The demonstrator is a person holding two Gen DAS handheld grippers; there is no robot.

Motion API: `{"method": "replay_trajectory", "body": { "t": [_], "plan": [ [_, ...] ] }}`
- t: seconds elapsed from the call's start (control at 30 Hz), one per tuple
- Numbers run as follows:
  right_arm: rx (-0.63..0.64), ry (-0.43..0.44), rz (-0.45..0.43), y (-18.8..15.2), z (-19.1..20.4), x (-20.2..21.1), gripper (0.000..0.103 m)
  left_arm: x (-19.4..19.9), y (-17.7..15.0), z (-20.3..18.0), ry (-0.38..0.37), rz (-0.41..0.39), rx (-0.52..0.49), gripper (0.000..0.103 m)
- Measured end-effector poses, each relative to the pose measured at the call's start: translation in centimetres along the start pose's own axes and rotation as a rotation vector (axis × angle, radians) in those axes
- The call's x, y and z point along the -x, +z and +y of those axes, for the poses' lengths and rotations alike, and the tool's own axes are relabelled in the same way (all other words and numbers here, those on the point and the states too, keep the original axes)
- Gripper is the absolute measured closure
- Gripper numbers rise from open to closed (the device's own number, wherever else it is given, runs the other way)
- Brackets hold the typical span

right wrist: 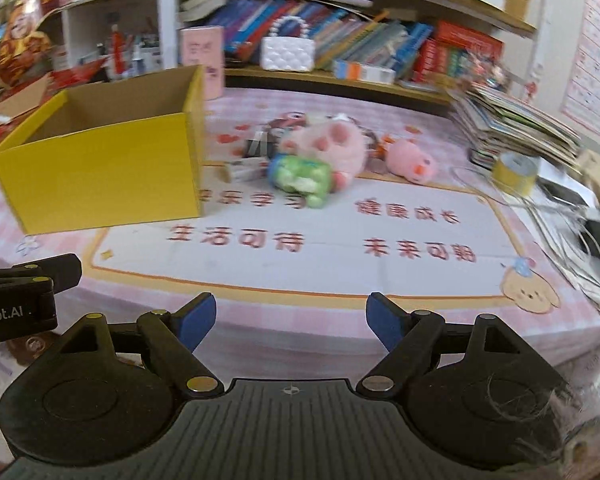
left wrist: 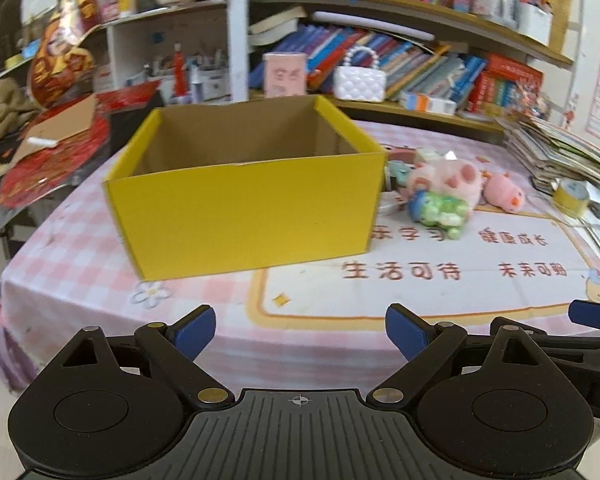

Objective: Organize objects
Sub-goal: 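Move both tools back toward the remaining toys beside the box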

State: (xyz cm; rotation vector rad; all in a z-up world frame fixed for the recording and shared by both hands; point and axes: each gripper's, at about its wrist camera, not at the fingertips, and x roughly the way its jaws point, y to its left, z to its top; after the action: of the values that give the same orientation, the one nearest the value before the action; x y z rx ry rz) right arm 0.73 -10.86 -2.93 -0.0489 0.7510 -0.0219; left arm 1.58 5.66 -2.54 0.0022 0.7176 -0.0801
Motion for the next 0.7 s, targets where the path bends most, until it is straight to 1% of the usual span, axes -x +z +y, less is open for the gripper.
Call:
{"method": "replay_trajectory", "body": {
  "t": [0.17, 0.37, 0.7],
  "plan": [
    [-0.035, -0.043, 0.014, 0.6, -2.6, -1.0, 0.022, -1.7, 1.2, -2.6, -0.044, 0.015, -0.034, 0.009],
    [-0.070, -0.067, 0.027, 1.9, -5.4, -2.6, 0.022, -3.5, 2.8, -5.3, -0.073, 0.022, -0.057, 0.009],
    [-0.045, -0.043, 0.052, 4.1, -8.1, -5.6, 0.021, -6.6, 4.9, -7.9, -0.061, 0.049, -0.029, 0.009]
  ]
}}
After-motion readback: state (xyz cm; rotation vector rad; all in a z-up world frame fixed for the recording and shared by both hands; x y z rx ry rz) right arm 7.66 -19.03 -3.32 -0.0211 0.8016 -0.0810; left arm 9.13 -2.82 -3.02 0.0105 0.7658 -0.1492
